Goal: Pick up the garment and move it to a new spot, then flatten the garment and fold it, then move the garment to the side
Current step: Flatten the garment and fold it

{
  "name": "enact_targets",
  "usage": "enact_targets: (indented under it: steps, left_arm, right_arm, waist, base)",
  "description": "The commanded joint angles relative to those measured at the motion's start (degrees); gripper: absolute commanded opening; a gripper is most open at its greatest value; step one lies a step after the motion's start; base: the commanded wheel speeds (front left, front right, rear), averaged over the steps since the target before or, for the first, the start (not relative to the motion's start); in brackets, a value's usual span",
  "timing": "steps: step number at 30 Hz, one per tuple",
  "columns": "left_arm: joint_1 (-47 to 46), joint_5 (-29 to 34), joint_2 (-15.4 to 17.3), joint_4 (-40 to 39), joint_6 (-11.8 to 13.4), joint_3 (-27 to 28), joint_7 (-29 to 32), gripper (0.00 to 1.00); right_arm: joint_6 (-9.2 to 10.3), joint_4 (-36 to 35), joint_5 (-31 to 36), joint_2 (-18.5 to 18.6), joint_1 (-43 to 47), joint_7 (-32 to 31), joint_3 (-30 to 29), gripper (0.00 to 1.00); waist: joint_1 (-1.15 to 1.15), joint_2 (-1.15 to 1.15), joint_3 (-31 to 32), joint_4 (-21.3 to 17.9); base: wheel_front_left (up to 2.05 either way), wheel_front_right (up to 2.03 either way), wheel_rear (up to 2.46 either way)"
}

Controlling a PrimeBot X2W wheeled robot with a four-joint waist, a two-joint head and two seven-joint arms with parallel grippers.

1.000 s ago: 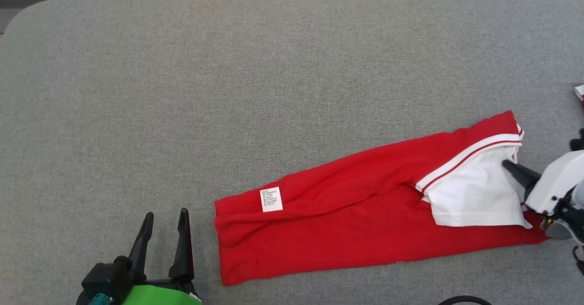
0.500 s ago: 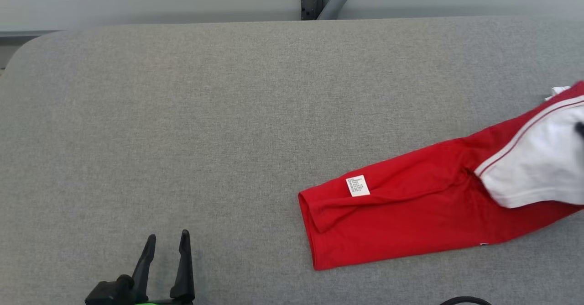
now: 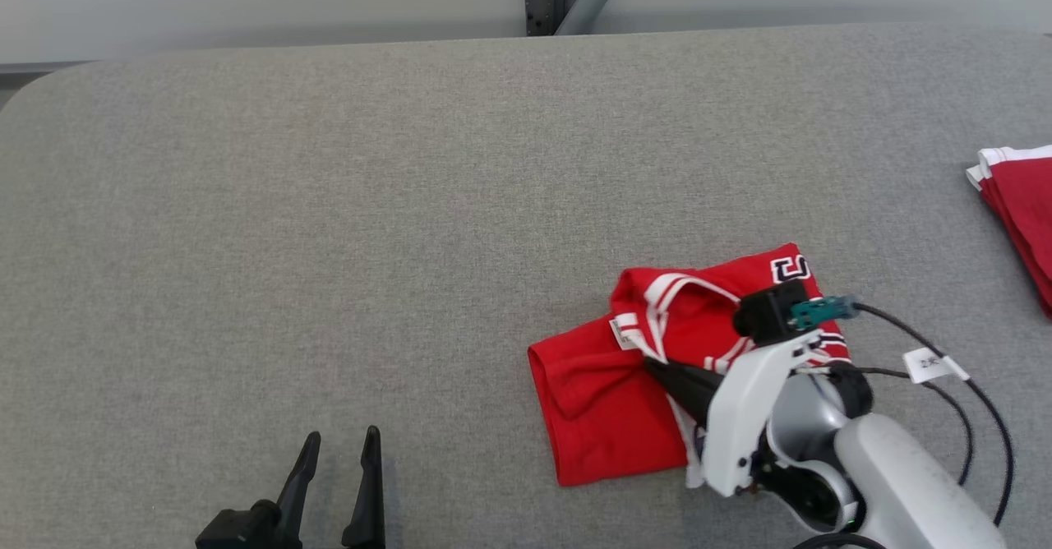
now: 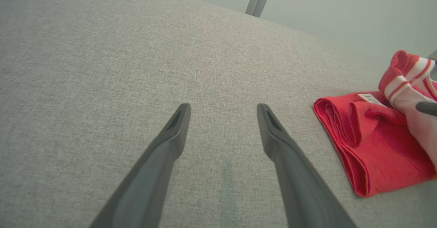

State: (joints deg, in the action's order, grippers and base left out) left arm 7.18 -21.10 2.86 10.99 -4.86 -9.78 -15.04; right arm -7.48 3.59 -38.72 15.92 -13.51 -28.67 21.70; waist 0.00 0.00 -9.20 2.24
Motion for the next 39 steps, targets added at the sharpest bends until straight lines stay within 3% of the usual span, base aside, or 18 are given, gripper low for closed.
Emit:
enact_targets:
  steps: [1, 9, 10, 11, 17, 22, 23, 24, 27, 32, 39]
  left_arm:
    - [-1.2, 0.24, 0.11, 0.26, 0.27, -0.13, -0.16, 1.0]
    - [-0.95, -0.03, 0.1, 1.15, 0.44, -0.29, -0.16, 1.0]
    - [-0.82, -0.17, 0.1, 1.2, 0.5, -0.28, -0.16, 1.0]
    - [-0.66, -0.22, 0.1, 1.31, 0.46, -0.25, -0.16, 1.0]
    - [0.45, -0.17, 0.1, 1.4, 0.6, 0.54, -0.16, 1.0]
    - [1.63, 0.01, 0.1, 0.59, 0.73, 2.31, -0.16, 1.0]
    - [1.65, 0.31, 0.08, 0.29, 0.67, 2.36, -0.16, 1.0]
    - [1.51, 0.32, 0.11, 0.13, 0.67, 2.28, -0.16, 1.0]
    - [0.69, 0.24, 0.1, 0.06, 0.53, 1.74, -0.16, 1.0]
    - [-0.64, 0.1, 0.11, 0.5, 0.31, 1.09, -0.16, 1.0]
    - [-1.12, 0.57, 0.1, 1.14, -0.01, 1.51, -0.16, 1.0]
  right_arm:
    - [-0.01, 2.82, 1.53, -2.5, -1.67, 1.37, 2.47, 0.0]
    - [-0.01, 10.16, 4.68, -6.15, -5.64, 4.02, 8.1, 0.0]
    - [-0.01, 10.43, 4.75, -6.51, -6.07, 4.67, 8.67, 0.46]
    - [-0.01, 10.97, 4.63, -6.84, -6.13, 5.01, 8.85, 1.0]
    - [-0.01, 2.53, 0.1, -6.44, -4.7, 7.18, 10.03, 1.0]
    - [0.0, -9.78, -3.64, -4.21, 0.04, 9.46, 0.95, 1.0]
    - [-0.01, -10.93, -1.9, -3.88, 2.34, 12.06, -5.28, 0.47]
    - [-0.01, -10.51, 0.84, -2.95, 2.85, 13.8, -7.9, 0.0]
    - [-0.01, -6.26, 6.85, -1.95, 4.92, 18.49, -9.78, 0.0]
    - [-0.01, 5.71, 15.01, -0.36, 5.03, 28.87, -5.05, 0.0]
    - [0.02, 20.41, 20.26, -3.74, 1.37, 40.51, 2.75, 0.0]
  waist:
    - [0.0, 0.0, -0.67, 0.93]
    - [0.0, 0.0, -1.25, 2.45]
    - [0.0, 0.0, -1.27, 2.58]
    - [0.0, 0.0, -1.23, 2.68]
    - [0.0, 0.0, -0.68, 2.61]
    - [0.0, 0.0, -0.33, 1.15]
    - [0.0, 0.0, -0.6, 0.66]
    - [0.0, 0.0, -0.79, 0.43]
    - [0.0, 0.0, -1.4, 0.03]
    - [0.0, 0.0, -2.36, -0.11]
    - [0.0, 0.0, -2.4, 1.39]
  base:
    - [0.0, 0.0, 0.0]
    - [0.0, 0.0, 0.0]
    - [0.0, 0.0, 0.0]
    - [0.0, 0.0, 0.0]
    - [0.0, 0.0, 0.0]
    - [0.0, 0.0, 0.0]
    - [0.0, 0.0, 0.0]
    - [0.0, 0.0, 0.0]
    - [0.0, 0.0, 0.0]
    - [0.0, 0.0, 0.0]
    - [0.0, 0.0, 0.0]
